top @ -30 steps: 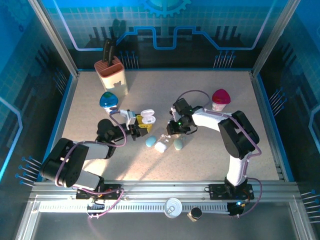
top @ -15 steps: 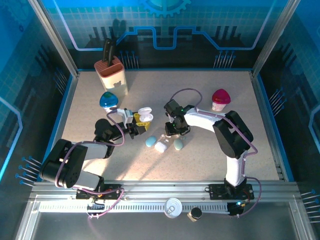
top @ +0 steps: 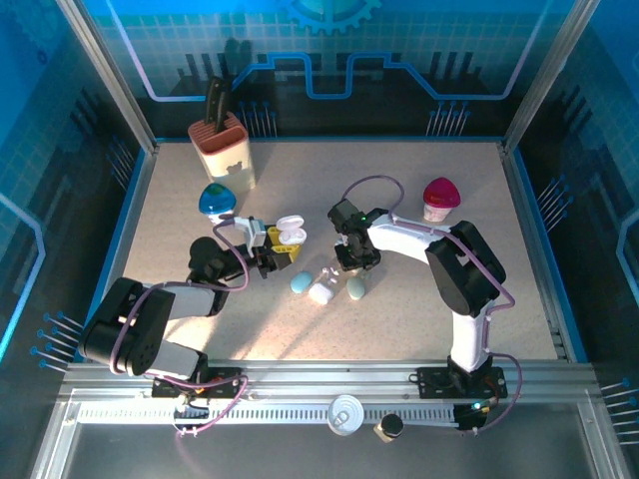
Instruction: Insert the wireless bluetooth earbuds into the charging case
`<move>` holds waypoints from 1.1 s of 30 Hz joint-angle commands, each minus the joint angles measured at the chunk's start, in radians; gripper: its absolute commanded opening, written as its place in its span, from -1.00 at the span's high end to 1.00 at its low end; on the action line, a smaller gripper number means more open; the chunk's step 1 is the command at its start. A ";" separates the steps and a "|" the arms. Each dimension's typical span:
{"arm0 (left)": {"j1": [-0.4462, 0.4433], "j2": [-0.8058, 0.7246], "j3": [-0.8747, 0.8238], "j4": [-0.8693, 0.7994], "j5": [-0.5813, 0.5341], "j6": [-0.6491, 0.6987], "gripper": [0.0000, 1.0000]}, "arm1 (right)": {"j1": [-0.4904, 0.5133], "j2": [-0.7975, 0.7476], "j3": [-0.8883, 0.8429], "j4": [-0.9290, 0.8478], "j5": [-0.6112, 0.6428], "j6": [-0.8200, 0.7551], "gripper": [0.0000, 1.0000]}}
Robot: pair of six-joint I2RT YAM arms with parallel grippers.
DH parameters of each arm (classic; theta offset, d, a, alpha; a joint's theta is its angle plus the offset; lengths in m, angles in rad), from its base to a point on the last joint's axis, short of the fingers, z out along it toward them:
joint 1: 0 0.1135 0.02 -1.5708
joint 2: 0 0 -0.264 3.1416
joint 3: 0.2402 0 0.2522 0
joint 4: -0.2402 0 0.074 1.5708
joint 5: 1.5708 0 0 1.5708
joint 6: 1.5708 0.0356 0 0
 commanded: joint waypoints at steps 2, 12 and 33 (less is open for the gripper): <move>0.008 -0.017 0.005 0.033 0.031 -0.009 0.24 | 0.008 0.000 0.032 -0.036 0.025 -0.004 0.51; 0.007 -0.010 0.005 0.034 0.034 -0.008 0.24 | 0.008 0.021 0.077 -0.050 0.055 -0.027 0.34; 0.008 0.004 0.001 0.033 0.040 0.003 0.24 | 0.025 0.086 0.130 -0.077 0.040 -0.018 0.57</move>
